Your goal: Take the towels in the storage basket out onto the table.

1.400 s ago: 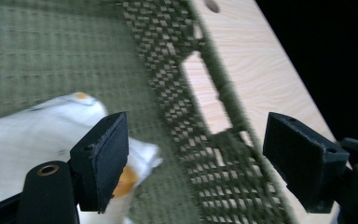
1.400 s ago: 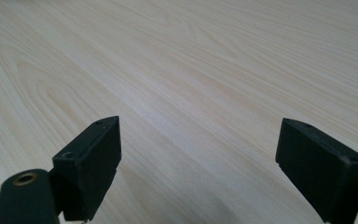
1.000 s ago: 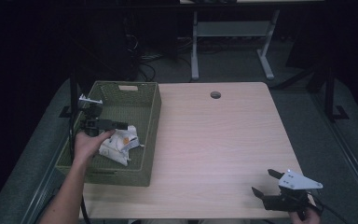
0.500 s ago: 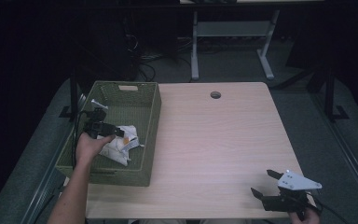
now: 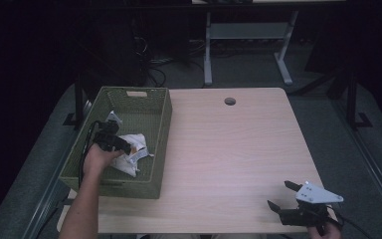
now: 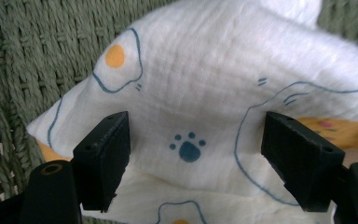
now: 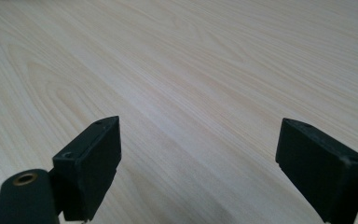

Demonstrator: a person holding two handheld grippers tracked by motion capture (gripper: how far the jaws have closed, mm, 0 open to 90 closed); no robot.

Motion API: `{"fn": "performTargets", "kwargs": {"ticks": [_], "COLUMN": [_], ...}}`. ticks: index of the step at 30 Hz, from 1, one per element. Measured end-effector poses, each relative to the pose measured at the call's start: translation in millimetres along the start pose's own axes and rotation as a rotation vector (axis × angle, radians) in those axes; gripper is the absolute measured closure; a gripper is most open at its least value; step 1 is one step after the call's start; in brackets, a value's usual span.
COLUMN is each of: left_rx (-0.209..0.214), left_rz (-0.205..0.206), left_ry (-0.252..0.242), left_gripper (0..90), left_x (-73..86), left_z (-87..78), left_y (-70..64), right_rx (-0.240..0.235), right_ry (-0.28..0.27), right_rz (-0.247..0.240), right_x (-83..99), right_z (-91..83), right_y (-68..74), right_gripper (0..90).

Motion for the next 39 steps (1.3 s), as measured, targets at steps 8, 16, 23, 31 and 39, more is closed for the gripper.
{"fn": "performTargets", "kwargs": {"ticks": [8, 16, 23, 31, 39], "left_rx": [-0.030, -0.066, -0.058, -0.062, -0.037], "left_rz": [0.036, 0.066, 0.049, 0.112, 0.103], "left_ry": [0.036, 0.049, 0.063, 0.052, 0.057], "left_gripper": [24.3, 32.3, 43.3, 62.3, 72.9], "left_x": [1.0, 2.2, -0.1, 0.6, 1.2], "left_z": [5.5, 8.7, 8.0, 5.4, 3.5], "left_y": [-1.8, -3.1, -1.9, -7.4, -3.5], "right_rx": [-0.006, -0.017, -0.024, -0.028, -0.024], "right_ry": [-0.022, -0.029, -0.032, -0.040, -0.048], "right_rz": [0.006, 0.012, 0.007, 0.010, 0.014], "right_x": [-0.7, -0.7, -0.1, -1.3, -1.0], "right_z": [-2.4, -3.0, -2.9, -4.2, -5.3], "right_y": [0.3, 1.2, 0.0, 1.6, 0.4], "right_gripper": [13.8, 13.9, 13.8, 13.8, 13.8]}}
Point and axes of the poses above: each handheld gripper's, and its own axes: z roughly forward along the jaws, x roughly out of its underside, y roughly to its left, the point moved 4 cm from there along z, roughly forward along the jaws, and after that the axes turned 6 degrees about -x, right-handed, at the moved point
